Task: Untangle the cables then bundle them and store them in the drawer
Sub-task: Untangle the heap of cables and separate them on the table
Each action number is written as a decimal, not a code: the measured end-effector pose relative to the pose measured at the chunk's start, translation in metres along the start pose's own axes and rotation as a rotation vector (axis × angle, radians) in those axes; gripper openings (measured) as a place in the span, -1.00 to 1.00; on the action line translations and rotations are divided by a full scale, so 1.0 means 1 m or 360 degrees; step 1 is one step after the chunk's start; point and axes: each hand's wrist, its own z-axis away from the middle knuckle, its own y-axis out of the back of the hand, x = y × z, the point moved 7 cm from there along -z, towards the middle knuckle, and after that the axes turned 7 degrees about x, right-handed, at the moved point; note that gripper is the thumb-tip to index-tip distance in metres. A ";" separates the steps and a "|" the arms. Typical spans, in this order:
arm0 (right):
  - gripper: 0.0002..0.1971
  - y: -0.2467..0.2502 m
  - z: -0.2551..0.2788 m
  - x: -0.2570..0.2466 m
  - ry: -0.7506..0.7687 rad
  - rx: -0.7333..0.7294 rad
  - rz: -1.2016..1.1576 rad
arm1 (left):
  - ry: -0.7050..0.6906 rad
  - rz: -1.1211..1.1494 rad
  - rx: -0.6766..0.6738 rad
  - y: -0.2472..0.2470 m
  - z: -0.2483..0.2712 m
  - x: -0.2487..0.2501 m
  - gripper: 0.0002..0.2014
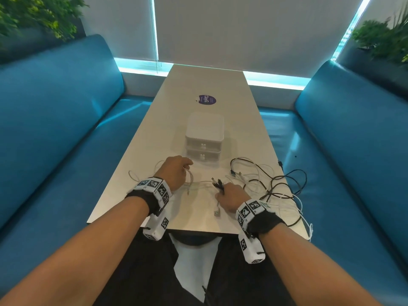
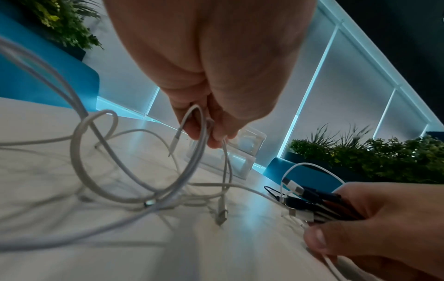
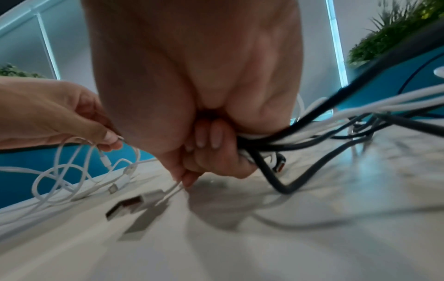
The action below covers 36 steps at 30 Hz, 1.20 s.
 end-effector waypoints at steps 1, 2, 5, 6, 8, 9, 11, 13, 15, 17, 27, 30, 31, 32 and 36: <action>-0.65 0.001 0.000 0.003 -0.0015 0.0006 0.0032 | 0.0005 -0.0029 -0.0007 0.001 0.000 0.002 -0.61; -0.66 0.002 0.000 0.006 -0.0031 0.0008 0.0059 | 0.0011 -0.0053 -0.0007 0.002 0.000 0.004 -0.61; -0.68 0.005 0.001 0.013 -0.0071 0.0009 0.0114 | 0.0031 -0.0072 -0.0005 0.002 0.000 0.011 -0.64; -0.68 0.006 0.001 0.015 -0.0075 0.0017 0.0127 | 0.0036 -0.0056 -0.0004 0.001 0.000 0.012 -0.67; -0.69 0.007 0.002 0.017 -0.0083 0.0035 0.0140 | 0.0021 -0.0044 -0.0014 -0.001 0.000 0.017 -0.74; -0.69 0.007 0.003 0.017 -0.0088 0.0040 0.0141 | 0.0006 -0.0049 -0.0032 -0.002 0.000 0.020 -0.79; -0.70 0.008 0.003 0.018 -0.0086 0.0050 0.0141 | -0.0017 -0.0017 -0.0059 -0.004 0.002 0.026 -0.89; -0.70 0.009 0.003 0.018 -0.0081 0.0048 0.0150 | -0.0015 0.0092 -0.0053 -0.005 0.002 0.030 -0.88; -0.70 0.009 0.004 0.017 -0.0072 0.0047 0.0170 | 0.0003 0.0255 -0.0013 -0.004 0.001 0.033 -0.83; -0.70 0.010 0.003 0.016 -0.0056 0.0046 0.0185 | 0.0039 0.0455 0.0024 -0.002 -0.002 0.035 -0.86; -0.65 0.020 0.006 0.012 0.0021 0.0086 -0.0027 | 0.0120 0.0101 -0.0195 -0.027 -0.003 0.029 -0.77; -0.75 0.025 0.006 0.009 0.0026 0.0112 -0.0288 | 0.0140 0.0096 -0.0235 -0.029 0.002 0.033 -0.78; -0.77 0.027 0.006 0.008 0.0025 0.0140 -0.0365 | 0.0120 0.0085 -0.0241 -0.030 0.004 0.035 -0.76; -0.79 0.030 0.006 0.007 0.0022 0.0165 -0.0427 | 0.0107 0.0085 -0.0246 -0.030 0.005 0.038 -0.76; -0.77 0.036 0.001 0.006 -0.0002 0.0219 -0.0578 | 0.0086 0.0217 -0.0225 -0.033 0.008 0.041 -0.86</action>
